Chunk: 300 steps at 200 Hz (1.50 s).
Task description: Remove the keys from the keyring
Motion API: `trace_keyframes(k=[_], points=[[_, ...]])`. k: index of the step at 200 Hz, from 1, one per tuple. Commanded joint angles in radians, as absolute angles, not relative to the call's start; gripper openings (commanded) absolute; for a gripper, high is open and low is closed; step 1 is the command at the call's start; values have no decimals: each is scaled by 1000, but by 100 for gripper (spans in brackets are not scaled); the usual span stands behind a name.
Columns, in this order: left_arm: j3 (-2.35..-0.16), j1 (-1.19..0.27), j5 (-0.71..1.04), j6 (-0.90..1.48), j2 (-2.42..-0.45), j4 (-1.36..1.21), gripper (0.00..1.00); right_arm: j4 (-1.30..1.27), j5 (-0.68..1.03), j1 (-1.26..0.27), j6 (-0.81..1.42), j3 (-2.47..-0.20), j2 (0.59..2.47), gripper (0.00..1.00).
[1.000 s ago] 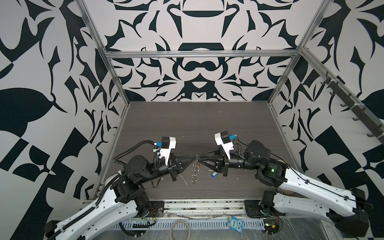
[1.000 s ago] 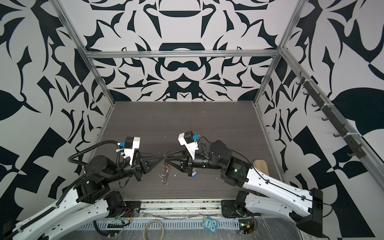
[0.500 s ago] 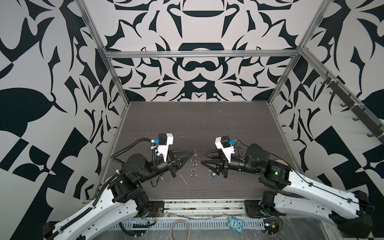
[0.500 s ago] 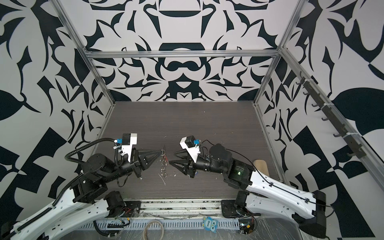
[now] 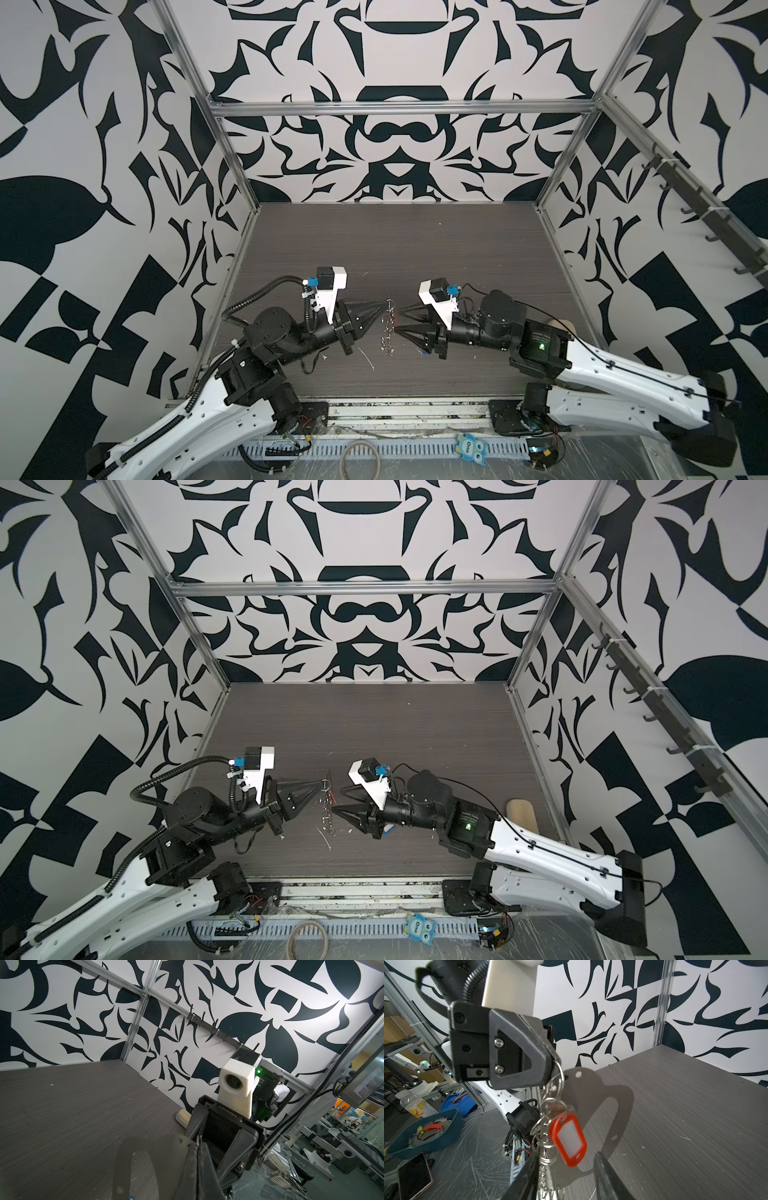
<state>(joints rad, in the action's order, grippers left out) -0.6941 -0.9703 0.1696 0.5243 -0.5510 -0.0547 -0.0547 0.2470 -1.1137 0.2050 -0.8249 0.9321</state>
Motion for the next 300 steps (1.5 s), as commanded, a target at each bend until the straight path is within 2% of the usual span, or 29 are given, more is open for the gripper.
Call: trace_keyframes(k=[1, 62, 127, 205, 231, 262, 300], points=[[-703, -971, 181, 531, -542, -83, 0, -136, 233, -1123, 190, -844, 931, 46], [-694, -972, 189, 537, -538, -86, 0, -167, 195, -1130, 195, -856, 944, 46], [-686, -972, 202, 537, -532, -87, 0, -170, 126, -1130, 186, -853, 931, 38], [-683, -972, 200, 541, -537, -87, 0, -204, 165, -1140, 186, -871, 963, 41], [-684, -972, 196, 545, -537, -86, 0, -197, 155, -1141, 184, -882, 969, 34], [-679, -972, 184, 545, -530, -83, 0, -204, 178, -1150, 190, -874, 957, 41], [-680, -973, 193, 552, -533, -86, 0, -210, 143, -1156, 187, -875, 958, 41]])
